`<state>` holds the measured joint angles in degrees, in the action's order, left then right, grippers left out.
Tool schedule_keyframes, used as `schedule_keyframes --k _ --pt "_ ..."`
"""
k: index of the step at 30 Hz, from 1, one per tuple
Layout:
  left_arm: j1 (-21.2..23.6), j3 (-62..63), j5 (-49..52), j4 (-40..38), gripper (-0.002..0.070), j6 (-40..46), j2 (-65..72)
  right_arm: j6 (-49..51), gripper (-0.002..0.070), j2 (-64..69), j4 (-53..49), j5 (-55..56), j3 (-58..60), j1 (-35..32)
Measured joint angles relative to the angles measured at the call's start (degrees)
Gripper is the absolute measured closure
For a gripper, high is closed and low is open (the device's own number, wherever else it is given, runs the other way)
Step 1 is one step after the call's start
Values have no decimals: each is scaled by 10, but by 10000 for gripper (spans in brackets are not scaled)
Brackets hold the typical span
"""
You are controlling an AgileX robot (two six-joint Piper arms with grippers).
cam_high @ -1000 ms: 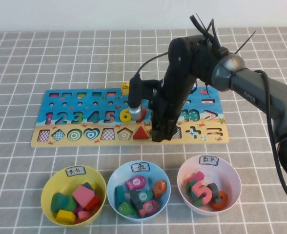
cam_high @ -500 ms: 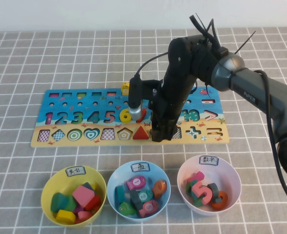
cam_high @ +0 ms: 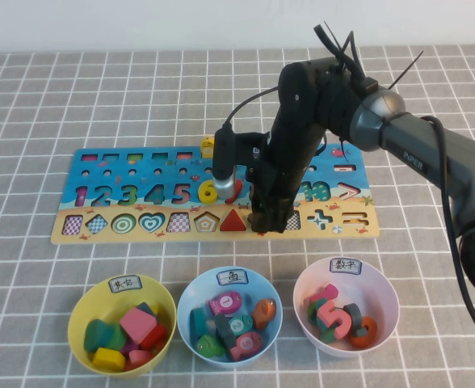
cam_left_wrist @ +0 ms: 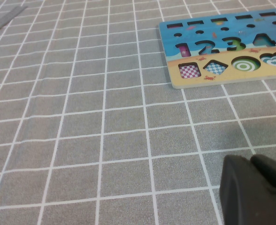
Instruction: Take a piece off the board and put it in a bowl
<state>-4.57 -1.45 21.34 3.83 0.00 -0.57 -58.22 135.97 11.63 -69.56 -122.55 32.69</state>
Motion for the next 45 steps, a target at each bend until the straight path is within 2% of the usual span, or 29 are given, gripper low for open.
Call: schedule_keyframes --k 28,36,45 --pt "0 0 0 0 675 -3 0 22 400 -35 -13 -7 0 0" --pt "0 0 0 0 675 -3 0 170 400 -96 -21 -9 5 7" --pt "0 0 0 0 676 -3 0 355 400 -185 -50 -11 73 58"
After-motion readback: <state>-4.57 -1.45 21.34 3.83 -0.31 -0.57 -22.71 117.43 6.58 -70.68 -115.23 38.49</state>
